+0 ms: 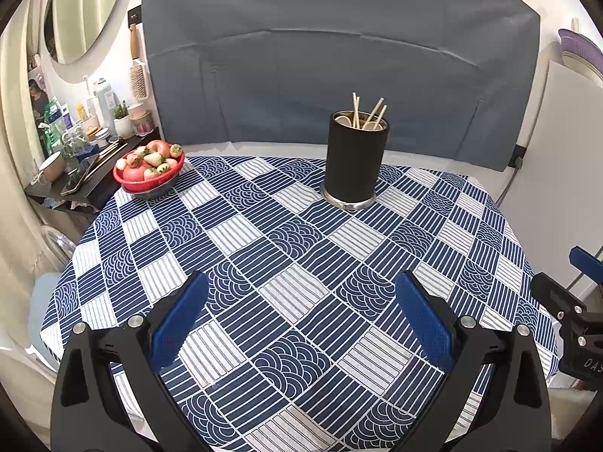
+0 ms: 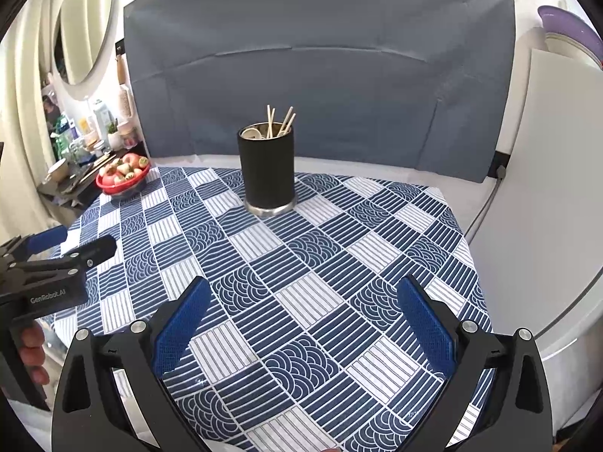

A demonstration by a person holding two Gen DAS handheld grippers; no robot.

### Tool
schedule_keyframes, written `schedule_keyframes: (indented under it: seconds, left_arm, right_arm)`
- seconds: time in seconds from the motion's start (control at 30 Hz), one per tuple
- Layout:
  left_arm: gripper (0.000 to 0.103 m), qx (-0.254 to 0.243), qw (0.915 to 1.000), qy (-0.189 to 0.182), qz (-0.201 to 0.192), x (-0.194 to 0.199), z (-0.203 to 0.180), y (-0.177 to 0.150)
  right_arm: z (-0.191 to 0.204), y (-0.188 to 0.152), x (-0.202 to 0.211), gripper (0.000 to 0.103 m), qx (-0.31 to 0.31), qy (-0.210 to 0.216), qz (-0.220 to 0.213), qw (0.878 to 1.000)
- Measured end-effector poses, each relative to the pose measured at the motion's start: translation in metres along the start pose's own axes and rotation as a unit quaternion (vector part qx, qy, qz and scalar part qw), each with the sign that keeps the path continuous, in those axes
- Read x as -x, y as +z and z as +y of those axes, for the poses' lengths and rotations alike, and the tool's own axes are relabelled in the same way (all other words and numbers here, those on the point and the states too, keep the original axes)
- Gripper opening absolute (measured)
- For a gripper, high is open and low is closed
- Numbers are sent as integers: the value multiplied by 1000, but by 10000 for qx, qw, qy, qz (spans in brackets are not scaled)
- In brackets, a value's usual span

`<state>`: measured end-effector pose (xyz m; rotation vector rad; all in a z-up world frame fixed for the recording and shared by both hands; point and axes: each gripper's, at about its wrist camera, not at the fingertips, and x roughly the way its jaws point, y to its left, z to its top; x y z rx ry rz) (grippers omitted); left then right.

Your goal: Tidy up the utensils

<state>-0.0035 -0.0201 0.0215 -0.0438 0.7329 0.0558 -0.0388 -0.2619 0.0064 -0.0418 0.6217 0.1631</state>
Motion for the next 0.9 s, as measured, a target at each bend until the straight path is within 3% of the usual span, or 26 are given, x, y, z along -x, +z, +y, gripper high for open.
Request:
schedule_keyframes:
  seconds: [0.9]
  left_arm:
    - [97,174,9997,-98,132,-6,10,2]
  right_arm:
    - [5,4,-3,95,5,-49,-10,10000]
